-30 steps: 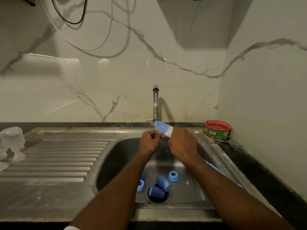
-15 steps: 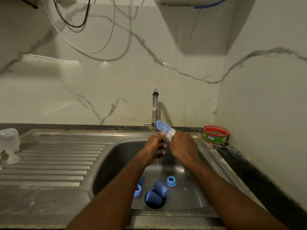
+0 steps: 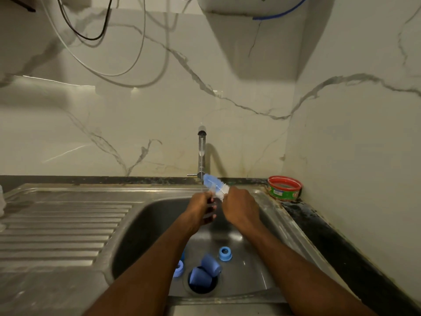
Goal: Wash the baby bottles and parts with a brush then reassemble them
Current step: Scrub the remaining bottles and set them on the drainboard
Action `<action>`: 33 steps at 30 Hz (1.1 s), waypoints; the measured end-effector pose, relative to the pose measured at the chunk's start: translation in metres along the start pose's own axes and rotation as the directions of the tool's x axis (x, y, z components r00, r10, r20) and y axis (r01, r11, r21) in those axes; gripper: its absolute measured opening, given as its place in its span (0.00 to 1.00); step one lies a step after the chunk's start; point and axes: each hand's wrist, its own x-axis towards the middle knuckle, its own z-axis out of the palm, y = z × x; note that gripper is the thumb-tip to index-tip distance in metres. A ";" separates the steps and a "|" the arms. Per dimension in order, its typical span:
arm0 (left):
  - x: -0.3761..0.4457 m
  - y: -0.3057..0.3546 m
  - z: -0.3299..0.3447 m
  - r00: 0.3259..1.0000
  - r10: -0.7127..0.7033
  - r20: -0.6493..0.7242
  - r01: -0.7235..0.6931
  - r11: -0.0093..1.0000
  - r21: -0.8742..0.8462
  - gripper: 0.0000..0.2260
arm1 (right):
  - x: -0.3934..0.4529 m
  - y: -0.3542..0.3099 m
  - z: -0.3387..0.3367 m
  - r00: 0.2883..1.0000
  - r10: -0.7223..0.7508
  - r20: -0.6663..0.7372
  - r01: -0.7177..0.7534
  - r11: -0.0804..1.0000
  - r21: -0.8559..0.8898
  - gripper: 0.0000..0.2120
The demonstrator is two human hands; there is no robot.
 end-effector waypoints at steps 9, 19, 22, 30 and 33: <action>0.032 -0.019 -0.026 0.952 0.218 -0.212 -0.161 0.953 0.257 0.11 | -0.012 -0.009 0.004 0.992 -0.125 0.019 0.126 0.985 -0.116 0.15; 0.036 -0.018 -0.033 0.902 0.344 -0.259 -0.241 0.902 0.359 0.10 | -0.006 0.008 -0.003 0.993 -0.095 -0.070 0.083 0.983 -0.165 0.15; 0.035 -0.023 -0.033 0.915 0.391 -0.096 -0.320 0.851 0.416 0.09 | -0.012 0.002 0.006 0.993 -0.118 -0.026 0.110 0.971 -0.212 0.14; 0.027 -0.020 -0.036 0.920 0.391 0.040 -0.363 0.808 0.464 0.07 | 0.010 0.027 -0.008 0.999 -0.011 -0.049 0.005 0.993 -0.116 0.13; 0.025 -0.020 -0.037 0.974 0.223 0.035 -0.224 0.934 0.280 0.06 | 0.012 0.038 -0.004 0.999 -0.040 -0.004 0.039 0.997 -0.065 0.15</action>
